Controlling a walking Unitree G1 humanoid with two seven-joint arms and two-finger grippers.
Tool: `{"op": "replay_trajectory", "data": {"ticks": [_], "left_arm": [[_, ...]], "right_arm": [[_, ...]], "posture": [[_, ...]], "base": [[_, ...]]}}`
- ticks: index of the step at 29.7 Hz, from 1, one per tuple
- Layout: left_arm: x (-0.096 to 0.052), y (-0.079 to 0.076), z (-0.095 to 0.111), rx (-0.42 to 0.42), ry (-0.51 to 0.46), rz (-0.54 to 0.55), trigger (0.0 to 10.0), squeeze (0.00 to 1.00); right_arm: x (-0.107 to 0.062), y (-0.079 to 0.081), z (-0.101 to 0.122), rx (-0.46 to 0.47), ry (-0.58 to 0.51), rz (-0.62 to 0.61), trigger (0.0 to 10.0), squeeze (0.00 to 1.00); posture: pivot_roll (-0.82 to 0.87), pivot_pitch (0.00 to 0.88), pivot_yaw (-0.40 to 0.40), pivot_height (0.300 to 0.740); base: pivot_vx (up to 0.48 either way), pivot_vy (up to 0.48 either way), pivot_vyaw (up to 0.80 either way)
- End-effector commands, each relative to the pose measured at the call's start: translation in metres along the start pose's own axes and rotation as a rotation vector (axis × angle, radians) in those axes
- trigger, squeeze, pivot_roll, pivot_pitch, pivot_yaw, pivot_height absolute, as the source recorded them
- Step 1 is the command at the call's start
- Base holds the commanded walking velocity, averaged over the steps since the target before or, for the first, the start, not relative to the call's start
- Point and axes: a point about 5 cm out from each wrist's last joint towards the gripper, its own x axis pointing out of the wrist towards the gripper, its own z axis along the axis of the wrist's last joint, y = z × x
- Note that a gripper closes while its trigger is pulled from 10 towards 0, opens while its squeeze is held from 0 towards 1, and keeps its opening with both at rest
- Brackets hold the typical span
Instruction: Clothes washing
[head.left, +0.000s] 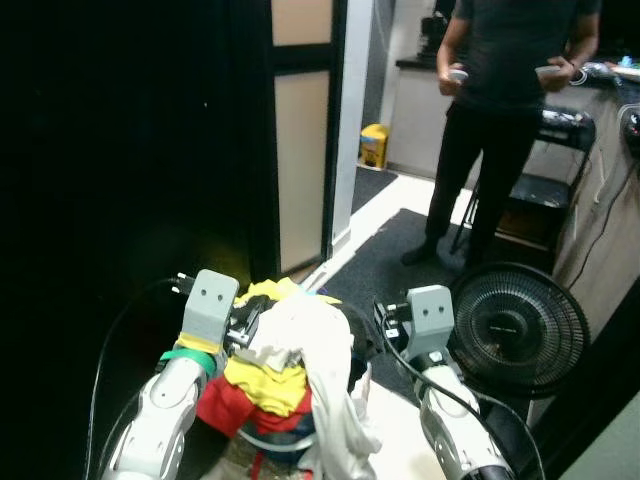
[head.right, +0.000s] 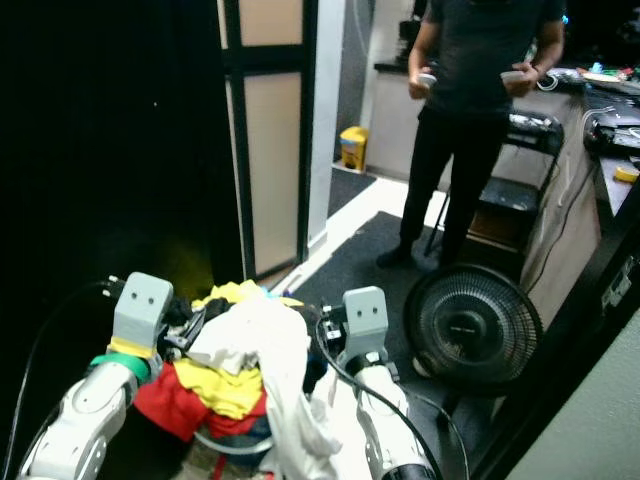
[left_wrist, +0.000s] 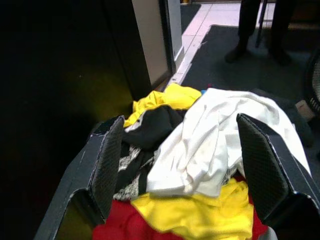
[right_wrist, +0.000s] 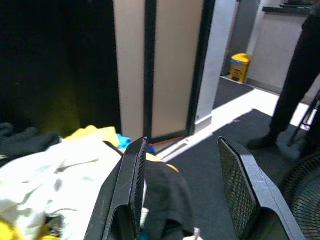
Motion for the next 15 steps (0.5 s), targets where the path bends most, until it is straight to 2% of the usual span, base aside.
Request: {"op": "replay_trajectory", "data": {"ticks": [1,15], "left_arm": [[-0.0019,0.0055,-0.0086,-0.005,0.040,0.025,10.0,0.00],[-0.0012,0.0044,-0.0085,-0.006,0.035,0.023,10.0,0.00]], "right_arm": [[0.0007,0.0022,-0.0008,0.006,0.001,0.002,10.0,0.00],[0.0007,0.0013,-0.0012,0.002,0.001,0.004,10.0,0.00]], "posture": [[0.02,0.011,0.024,0.740],[0.01,0.013,0.022,0.740]], "base": [[0.000,0.000,0.00],[0.000,0.000,0.00]]}}
